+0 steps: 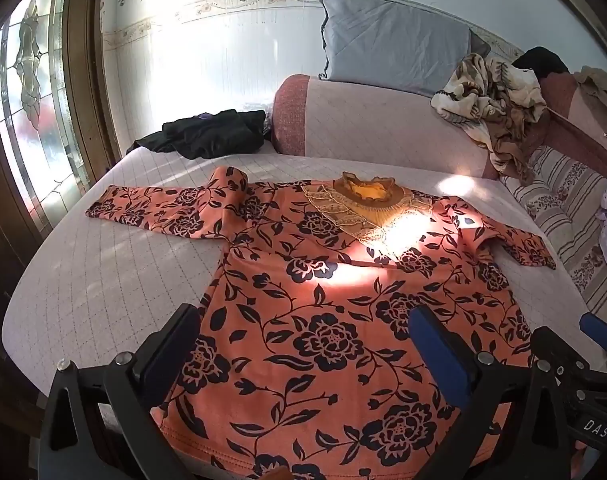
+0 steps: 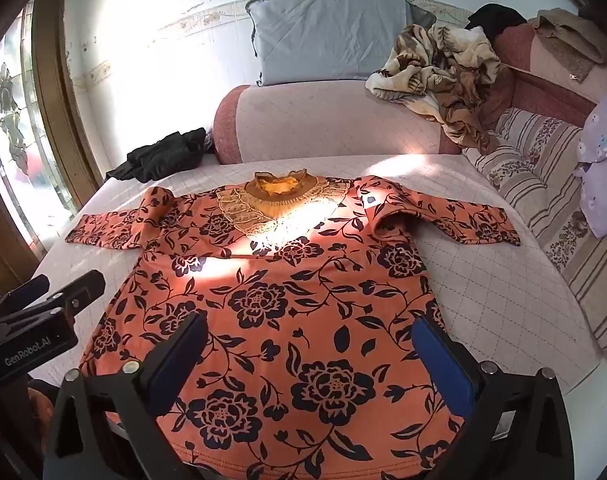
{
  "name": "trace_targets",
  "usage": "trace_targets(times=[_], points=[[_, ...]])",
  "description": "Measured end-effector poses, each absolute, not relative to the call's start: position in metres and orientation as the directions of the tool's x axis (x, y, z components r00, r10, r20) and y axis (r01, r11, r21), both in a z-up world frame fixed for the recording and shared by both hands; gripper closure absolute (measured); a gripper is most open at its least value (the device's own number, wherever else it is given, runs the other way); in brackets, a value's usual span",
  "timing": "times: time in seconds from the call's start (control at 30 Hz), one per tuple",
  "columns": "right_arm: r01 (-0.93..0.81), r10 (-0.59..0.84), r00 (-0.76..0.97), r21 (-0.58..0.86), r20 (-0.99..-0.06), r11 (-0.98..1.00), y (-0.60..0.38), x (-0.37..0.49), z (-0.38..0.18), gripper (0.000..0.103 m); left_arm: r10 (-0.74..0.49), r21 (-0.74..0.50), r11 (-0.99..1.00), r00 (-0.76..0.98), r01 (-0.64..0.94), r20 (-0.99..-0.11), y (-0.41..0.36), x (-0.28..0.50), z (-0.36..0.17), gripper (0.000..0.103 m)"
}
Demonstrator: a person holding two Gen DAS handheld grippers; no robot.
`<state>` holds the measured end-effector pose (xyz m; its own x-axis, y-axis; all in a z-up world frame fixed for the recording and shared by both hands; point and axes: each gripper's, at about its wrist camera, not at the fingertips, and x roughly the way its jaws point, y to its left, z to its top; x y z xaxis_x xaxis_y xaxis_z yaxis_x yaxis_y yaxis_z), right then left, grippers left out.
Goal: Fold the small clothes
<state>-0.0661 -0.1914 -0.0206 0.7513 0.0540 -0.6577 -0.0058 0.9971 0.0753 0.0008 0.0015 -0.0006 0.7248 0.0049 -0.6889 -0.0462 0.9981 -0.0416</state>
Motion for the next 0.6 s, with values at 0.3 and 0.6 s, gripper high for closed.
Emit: trace_targets(times=[0.3,0.6], points=[[-0.002,0.048,0.754,0.071,-0.655,0.998,-0.190,-0.065,-0.017,0.000,0.005,-0.047,0.997,0.696,-0.057,-0.718,0.009,0.002,-0.011,0.000],[-0.006,0.054,0.755,0.076,-0.653,0.997,-0.186,-0.065,-0.023,0.000,0.002,-0.057,0.996,0.689,-0.063,-0.725,0.012,0.001,-0.013,0.000]])
